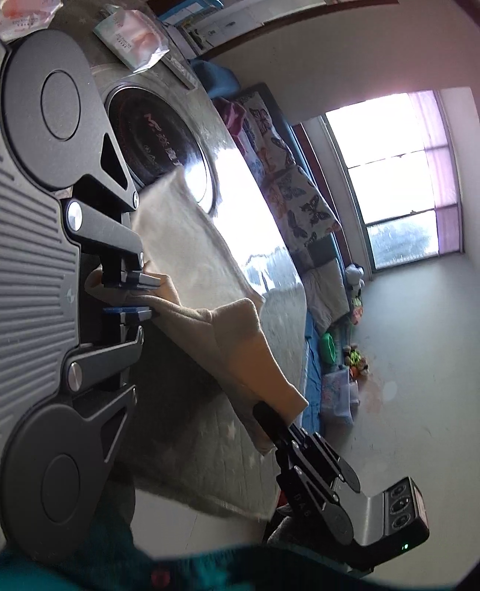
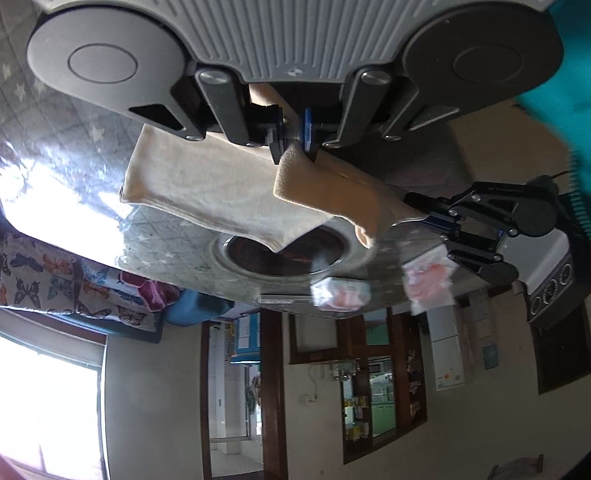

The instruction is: Fold clothes

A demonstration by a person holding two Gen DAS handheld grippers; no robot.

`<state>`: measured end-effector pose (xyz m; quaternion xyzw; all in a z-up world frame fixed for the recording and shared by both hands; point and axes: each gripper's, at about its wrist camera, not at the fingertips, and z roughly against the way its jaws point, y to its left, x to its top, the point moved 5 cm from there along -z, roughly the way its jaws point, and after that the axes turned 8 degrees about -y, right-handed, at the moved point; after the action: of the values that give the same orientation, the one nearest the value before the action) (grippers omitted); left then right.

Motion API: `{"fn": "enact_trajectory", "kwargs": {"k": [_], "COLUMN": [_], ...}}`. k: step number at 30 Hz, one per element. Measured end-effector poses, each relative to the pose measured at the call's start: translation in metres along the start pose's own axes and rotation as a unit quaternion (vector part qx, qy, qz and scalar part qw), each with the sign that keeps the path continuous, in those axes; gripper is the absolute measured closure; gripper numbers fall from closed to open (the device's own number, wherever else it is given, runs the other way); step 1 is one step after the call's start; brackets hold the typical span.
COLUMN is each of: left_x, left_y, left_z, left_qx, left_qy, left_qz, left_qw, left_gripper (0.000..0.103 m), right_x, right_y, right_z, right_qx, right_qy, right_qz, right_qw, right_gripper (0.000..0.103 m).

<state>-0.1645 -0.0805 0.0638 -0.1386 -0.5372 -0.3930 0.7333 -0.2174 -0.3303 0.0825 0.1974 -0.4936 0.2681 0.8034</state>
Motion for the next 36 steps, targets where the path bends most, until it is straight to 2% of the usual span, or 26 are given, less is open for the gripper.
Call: {"fn": "enact_trajectory", "kwargs": {"k": [5,10,16,20,23,27,28,30,32,36], "left_x": [0.006,0.014,0.023,0.019,0.003,-0.019,-0.021,-0.024,-0.022,-0.019], "left_y": [-0.004,0.021,0.06,0.086,0.098,0.105,0.104,0.103,0.103,0.106], "left_z": [0.012,-0.013,-0.064,-0.11,-0.145,-0.173,-0.175,-0.178,-0.177,-0.176], "left_qx": [-0.008,0.004,0.021,0.029,0.047,0.083,0.087,0.095,0.101,0.116], "left_qy": [-0.006,-0.009,-0.002,0.027,0.054,0.076,0.077,0.078,0.078,0.078], "left_qz": [0.012,0.042,0.06,0.083,0.104,0.115,0.117,0.121,0.121,0.122], "left_qw": [0.9999,0.9991,0.998,0.9958,0.992,0.987,0.9863,0.985,0.9844,0.9826], "left_gripper": [0.093,0.093,0.093,0.093,0.093,0.093,0.093,0.091,0.09,0.085], "right_x": [0.002,0.016,0.047,0.057,0.051,0.022,0.015,0.004,-0.003,-0.012], "right_y": [0.015,-0.001,-0.041,-0.073,-0.093,-0.119,-0.122,-0.126,-0.13,-0.137], "right_z": [0.02,0.007,-0.036,-0.08,-0.113,-0.164,-0.168,-0.167,-0.156,-0.123], "right_qx": [0.006,-0.009,-0.02,-0.032,-0.041,-0.062,-0.068,-0.08,-0.101,-0.121], "right_qy": [0.015,0.011,0.023,0.043,0.059,0.072,0.067,0.058,0.043,0.027], "right_qz": [0.003,0.008,0.029,0.035,0.024,-0.025,-0.036,-0.055,-0.062,-0.094], "right_qw": [1.0,1.0,0.999,0.998,0.997,0.995,0.995,0.994,0.992,0.988], "right_gripper": [0.094,0.094,0.094,0.094,0.094,0.092,0.087,0.086,0.08,0.079]}}
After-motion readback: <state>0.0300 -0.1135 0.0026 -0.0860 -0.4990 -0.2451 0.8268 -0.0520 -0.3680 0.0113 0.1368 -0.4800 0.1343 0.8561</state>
